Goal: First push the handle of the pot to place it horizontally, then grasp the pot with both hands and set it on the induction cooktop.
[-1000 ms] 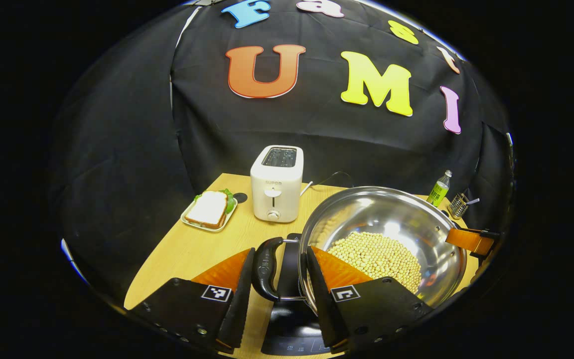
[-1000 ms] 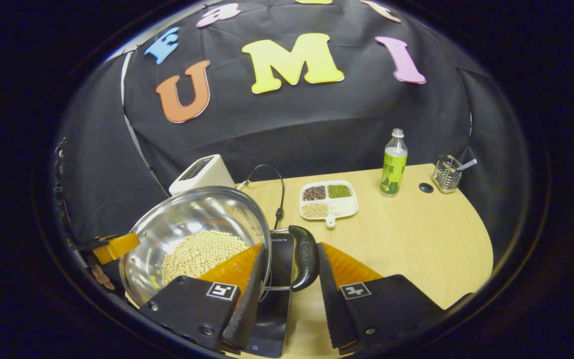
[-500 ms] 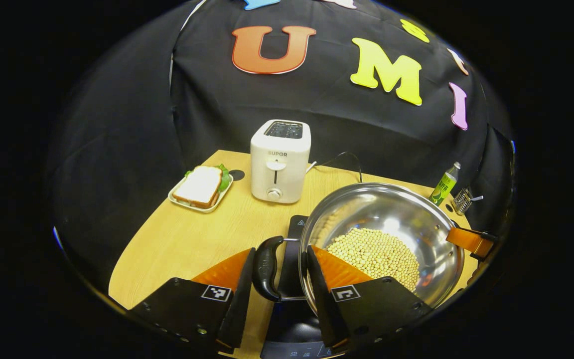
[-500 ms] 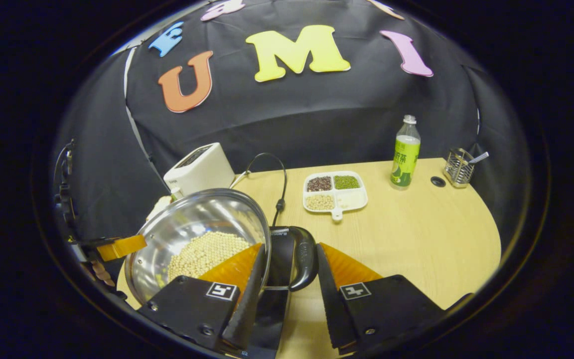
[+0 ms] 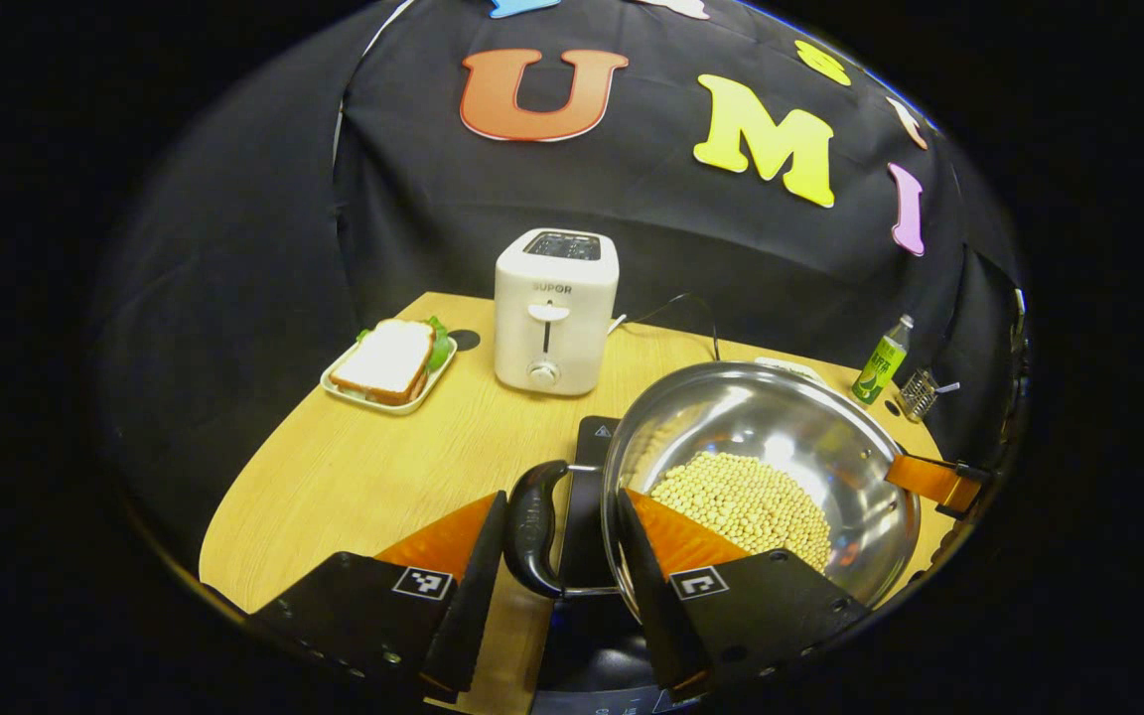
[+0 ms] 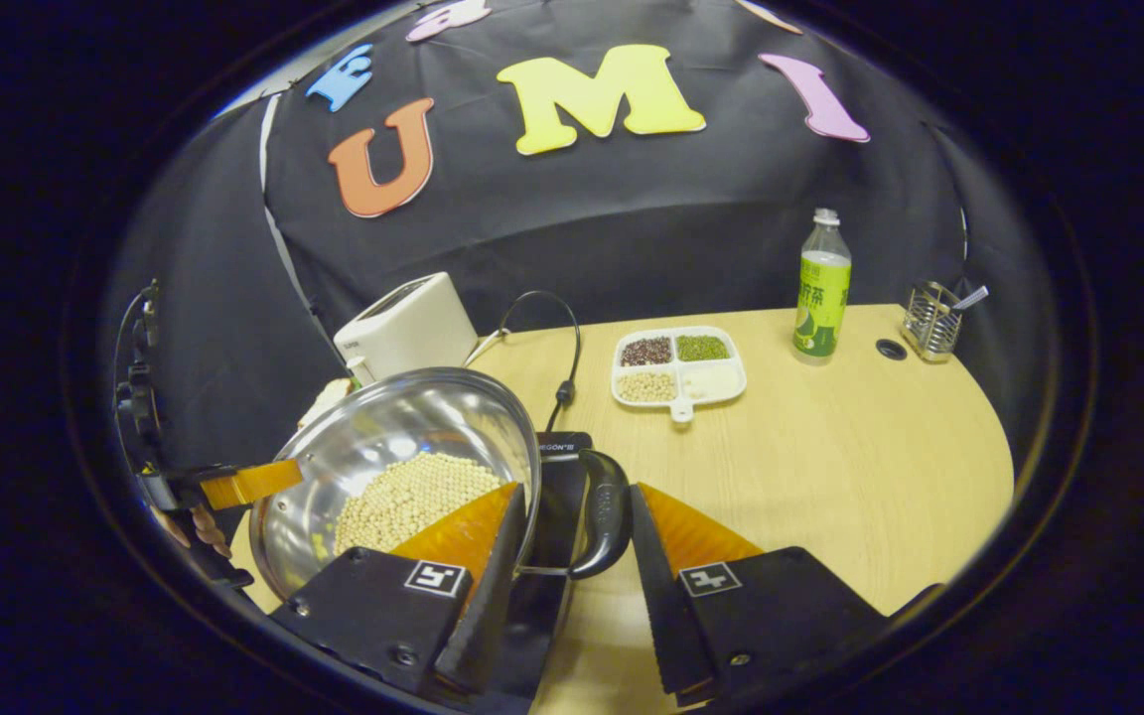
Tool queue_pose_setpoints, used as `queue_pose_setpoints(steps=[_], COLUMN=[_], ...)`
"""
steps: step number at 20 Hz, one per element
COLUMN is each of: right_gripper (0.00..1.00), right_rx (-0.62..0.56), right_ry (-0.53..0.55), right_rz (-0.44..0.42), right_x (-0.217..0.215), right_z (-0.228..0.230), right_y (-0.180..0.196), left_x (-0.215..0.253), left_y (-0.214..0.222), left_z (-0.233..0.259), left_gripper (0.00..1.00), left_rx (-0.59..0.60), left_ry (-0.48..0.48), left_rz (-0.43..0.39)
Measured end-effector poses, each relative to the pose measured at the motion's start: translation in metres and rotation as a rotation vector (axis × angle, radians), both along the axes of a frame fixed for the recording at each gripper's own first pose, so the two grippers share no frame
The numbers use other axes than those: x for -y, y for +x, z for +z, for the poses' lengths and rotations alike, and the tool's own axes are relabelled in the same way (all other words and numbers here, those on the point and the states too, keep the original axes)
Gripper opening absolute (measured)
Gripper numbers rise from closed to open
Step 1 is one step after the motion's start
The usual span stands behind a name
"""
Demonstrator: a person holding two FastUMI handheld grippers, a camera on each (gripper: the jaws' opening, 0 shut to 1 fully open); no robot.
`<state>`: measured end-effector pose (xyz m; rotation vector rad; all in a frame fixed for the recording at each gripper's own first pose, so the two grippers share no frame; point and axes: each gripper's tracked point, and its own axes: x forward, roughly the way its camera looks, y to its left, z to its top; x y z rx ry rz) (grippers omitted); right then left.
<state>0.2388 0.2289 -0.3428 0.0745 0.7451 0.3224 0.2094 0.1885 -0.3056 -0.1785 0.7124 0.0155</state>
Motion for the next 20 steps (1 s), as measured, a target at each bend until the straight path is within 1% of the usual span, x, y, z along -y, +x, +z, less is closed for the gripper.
queue_pose_setpoints(steps=[1, 2, 3, 4, 5, 6, 7, 8, 9, 10, 13, 15, 17, 20], right_gripper=[0.66, 0.66, 0.7, 0.68, 0.69, 0.71, 0.79, 0.82, 0.9, 0.92, 0.93, 0.92, 0.96, 0.96], right_rx=[0.017, 0.043, 0.074, 0.108, 0.143, 0.177, 0.203, 0.221, 0.235, 0.248, 0.297, 0.34, 0.371, 0.392], right_ry=[-0.012, -0.026, -0.044, -0.057, -0.065, -0.066, -0.063, -0.064, -0.062, -0.06, -0.064, -0.049, -0.042, -0.02], right_rz=[0.009, 0.017, 0.029, 0.037, 0.032, 0.028, 0.028, 0.03, 0.03, 0.027, 0.004, -0.011, -0.036, -0.08], right_x=[0.0, 0.001, 0.001, 0.002, 0.005, 0.009, 0.009, 0.011, 0.013, 0.017, 0.033, 0.045, 0.062, 0.087], right_z=[0.002, 0.004, 0.008, 0.014, 0.021, 0.03, 0.038, 0.045, 0.051, 0.057, 0.071, 0.081, 0.09, 0.104], right_y=[0.0, 0.0, 0.001, 0.0, 0.0, -0.001, -0.003, -0.007, -0.011, -0.016, -0.034, -0.049, -0.063, -0.079], left_x=[-0.003, -0.005, -0.007, -0.009, -0.011, -0.014, -0.015, -0.018, -0.021, -0.022, -0.01, -0.013, -0.002, 0.019], left_y=[0.003, 0.004, 0.005, 0.004, 0.004, 0.005, 0.003, 0.0, -0.004, -0.008, -0.016, -0.025, -0.038, -0.052], left_z=[0.0, 0.002, 0.004, 0.009, 0.016, 0.023, 0.028, 0.031, 0.037, 0.043, 0.064, 0.079, 0.101, 0.131], left_gripper=[0.7, 0.73, 0.81, 0.86, 0.91, 0.92, 0.94, 0.94, 0.95, 0.95, 0.95, 0.96, 0.96, 0.96], left_rx=[0.014, 0.031, 0.047, 0.067, 0.092, 0.115, 0.131, 0.139, 0.149, 0.163, 0.224, 0.256, 0.306, 0.379], left_ry=[0.007, 0.012, 0.017, 0.024, 0.03, 0.034, 0.038, 0.045, 0.057, 0.063, 0.029, 0.036, 0.045, 0.081], left_rz=[0.007, 0.011, 0.014, 0.014, 0.02, 0.024, 0.03, 0.036, 0.042, 0.049, 0.027, 0.038, 0.023, -0.015])
